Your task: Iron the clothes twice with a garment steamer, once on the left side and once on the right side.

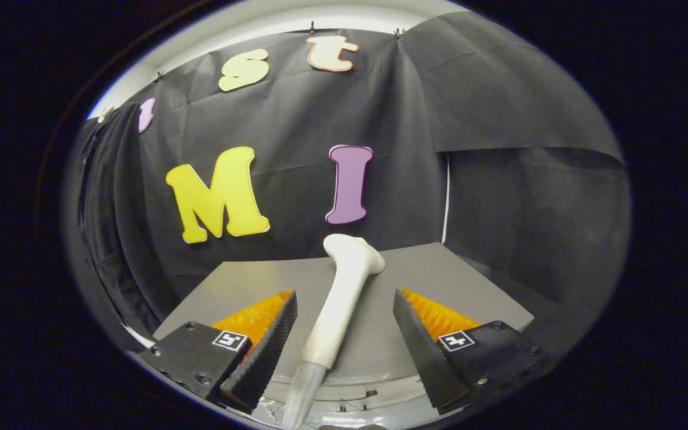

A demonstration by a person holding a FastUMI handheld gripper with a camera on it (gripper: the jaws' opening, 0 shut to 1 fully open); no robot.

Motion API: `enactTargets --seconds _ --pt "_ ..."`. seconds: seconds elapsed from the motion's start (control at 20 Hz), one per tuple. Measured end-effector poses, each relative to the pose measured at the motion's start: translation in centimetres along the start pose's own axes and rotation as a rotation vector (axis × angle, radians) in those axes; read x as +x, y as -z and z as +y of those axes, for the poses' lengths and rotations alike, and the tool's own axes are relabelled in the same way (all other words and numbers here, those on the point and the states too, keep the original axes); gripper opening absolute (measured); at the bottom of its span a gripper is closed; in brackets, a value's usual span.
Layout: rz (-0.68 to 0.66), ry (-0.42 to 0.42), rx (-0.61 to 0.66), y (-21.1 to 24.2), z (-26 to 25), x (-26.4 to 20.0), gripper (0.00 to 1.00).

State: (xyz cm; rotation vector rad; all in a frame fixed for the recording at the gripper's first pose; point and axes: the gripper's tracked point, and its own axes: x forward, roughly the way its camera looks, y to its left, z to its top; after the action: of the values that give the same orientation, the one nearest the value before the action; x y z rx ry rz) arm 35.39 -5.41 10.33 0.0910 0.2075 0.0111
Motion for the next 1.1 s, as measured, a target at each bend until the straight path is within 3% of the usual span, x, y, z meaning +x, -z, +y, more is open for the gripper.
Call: enactTargets --seconds 0.25,0.55,0.75,0.95,1.1 --pt "0.146 -0.051 0.005 1.8 0.9 3.7 1.0" --pt "0.264 -0.085 0.013 3.4 1.3 5.5 0.73" --pt "0.332 -0.148 0.118 3.8 1.7 5.4 0.6" --pt "0.344 -0.22 0.242 3.4 2.8 5.2 0.44" --pt "0.288 -0.219 0.194 2.7 3.0 4.5 0.36"
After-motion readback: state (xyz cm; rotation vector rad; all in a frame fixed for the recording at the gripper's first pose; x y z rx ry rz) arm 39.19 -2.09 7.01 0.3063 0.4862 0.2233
